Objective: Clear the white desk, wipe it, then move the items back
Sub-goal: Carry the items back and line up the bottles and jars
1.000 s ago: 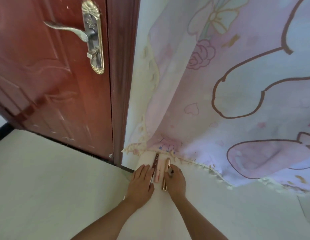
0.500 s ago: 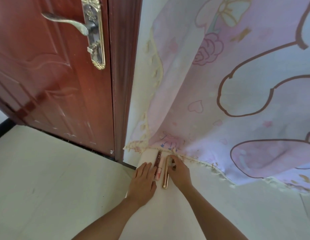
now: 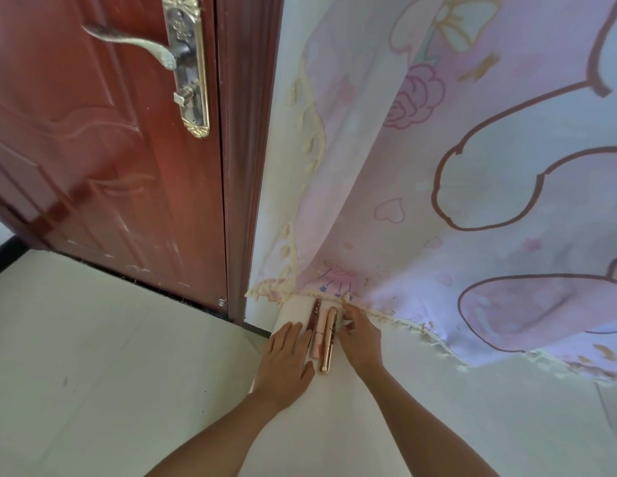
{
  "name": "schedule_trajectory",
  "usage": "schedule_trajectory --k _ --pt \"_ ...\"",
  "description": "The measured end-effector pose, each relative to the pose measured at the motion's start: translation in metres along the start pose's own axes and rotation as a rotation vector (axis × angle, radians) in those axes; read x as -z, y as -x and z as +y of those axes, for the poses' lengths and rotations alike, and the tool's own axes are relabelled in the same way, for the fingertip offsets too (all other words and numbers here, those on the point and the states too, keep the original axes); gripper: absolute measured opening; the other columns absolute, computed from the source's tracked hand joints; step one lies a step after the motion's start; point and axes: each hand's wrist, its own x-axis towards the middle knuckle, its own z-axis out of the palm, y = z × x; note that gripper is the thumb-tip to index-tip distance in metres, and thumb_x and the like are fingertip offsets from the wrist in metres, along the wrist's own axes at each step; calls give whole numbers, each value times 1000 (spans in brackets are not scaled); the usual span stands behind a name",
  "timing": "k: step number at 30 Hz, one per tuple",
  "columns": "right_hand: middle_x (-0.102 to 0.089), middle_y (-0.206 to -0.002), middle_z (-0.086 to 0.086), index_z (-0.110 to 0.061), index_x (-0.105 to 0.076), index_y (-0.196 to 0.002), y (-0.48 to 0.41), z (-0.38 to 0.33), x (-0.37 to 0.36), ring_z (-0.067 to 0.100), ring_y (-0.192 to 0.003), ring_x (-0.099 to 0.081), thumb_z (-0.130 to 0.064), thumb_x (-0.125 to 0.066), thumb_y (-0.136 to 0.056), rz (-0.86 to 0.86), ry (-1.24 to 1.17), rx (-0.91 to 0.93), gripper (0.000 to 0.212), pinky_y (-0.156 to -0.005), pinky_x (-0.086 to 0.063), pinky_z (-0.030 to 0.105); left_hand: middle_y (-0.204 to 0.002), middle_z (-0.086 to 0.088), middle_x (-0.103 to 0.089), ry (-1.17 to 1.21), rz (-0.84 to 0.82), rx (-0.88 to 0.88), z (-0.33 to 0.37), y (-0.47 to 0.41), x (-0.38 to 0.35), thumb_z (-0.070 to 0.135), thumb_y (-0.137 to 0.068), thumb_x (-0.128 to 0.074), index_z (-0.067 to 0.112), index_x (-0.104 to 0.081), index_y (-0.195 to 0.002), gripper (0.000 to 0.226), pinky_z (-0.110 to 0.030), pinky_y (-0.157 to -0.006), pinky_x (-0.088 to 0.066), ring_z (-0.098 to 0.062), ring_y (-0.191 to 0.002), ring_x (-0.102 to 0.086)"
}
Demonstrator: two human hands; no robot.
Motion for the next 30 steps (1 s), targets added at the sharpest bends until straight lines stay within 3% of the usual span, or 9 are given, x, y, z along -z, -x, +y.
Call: schedule_trajectory --k 3,8,9,11,13,18,26,28,30 --pt "-52 -131 -1 -21 -44 -130 2 2 -1 20 -121 -45 -15 -48 -88 12 130 1 42 -104 -30 36 -109 0 -68 -8 -26 -13 1 0 0 40 -55 -77 13 -68 -105 58 -32 -79 -55 -18 -103 -65" --pt "-50 -131 -3 -22 -48 -129 19 15 5 19 -128 -34 -19 -51 -87 90 241 73 42 -101 -28 33 -111 -3 -67 62 -47 37 2 1 8 39 -55 -81 8 -64 -111 66 -34 -81 -54 -21 -104 -64" --pt "-50 -131 -3 -22 -49 -129 23 18 6 19 -129 -33 -21 -52 -87 104 255 96 42 -102 -28 33 -119 -7 -63 102 -74 44 1 1 8 37 -63 -78 6 -58 -119 67 -35 -90 -50 -23 -112 -59" --pt "-50 -131 -3 -21 -49 -128 29 22 10 19 -130 -33 -23 -52 -88 127 268 142 41 -102 -28 33 -144 -6 -37 197 -144 86 1 0 8 38 -86 -55 9 -33 -139 65 -32 -112 -26 -21 -136 -31" --pt "-48 -135 -2 -22 -48 -130 34 25 15 18 -133 -29 -25 -51 -89 139 287 178 41 -104 -26 33 -152 1 -20 249 -194 127 0 -1 9 43 -94 -37 15 -17 -145 61 -29 -116 -9 -14 -141 -12" --pt "-32 -148 -3 -26 -41 -136 35 19 33 17 -142 -14 -30 -47 -91 149 342 273 46 -112 -15 34 -153 -1 -16 271 -174 167 -3 -8 30 39 -95 -38 12 -15 -145 61 -32 -116 -12 -17 -141 -10" --pt "-28 -150 0 -27 -44 -133 45 -13 42 18 -141 -13 -36 -48 -89 130 401 556 45 -112 -11 34 -148 -2 -27 186 62 327 -19 40 88 39 -94 -42 10 -22 -143 61 -31 -112 -19 -19 -138 -19" --pt "-32 -148 0 -27 -49 -128 52 -27 33 18 -140 -18 -38 -51 -87 92 401 617 43 -111 -14 36 -149 -1 -26 169 94 437 -27 67 98 36 -94 -43 12 -21 -144 60 -32 -111 -19 -19 -138 -19" --pt "-51 -133 9 -21 -64 -112 68 -49 22 26 -130 -40 -32 -69 -74 68 420 779 39 -105 -31 45 -149 -2 -27 149 128 554 -33 103 109 35 -94 -43 12 -20 -144 59 -34 -111 -20 -20 -137 -19"
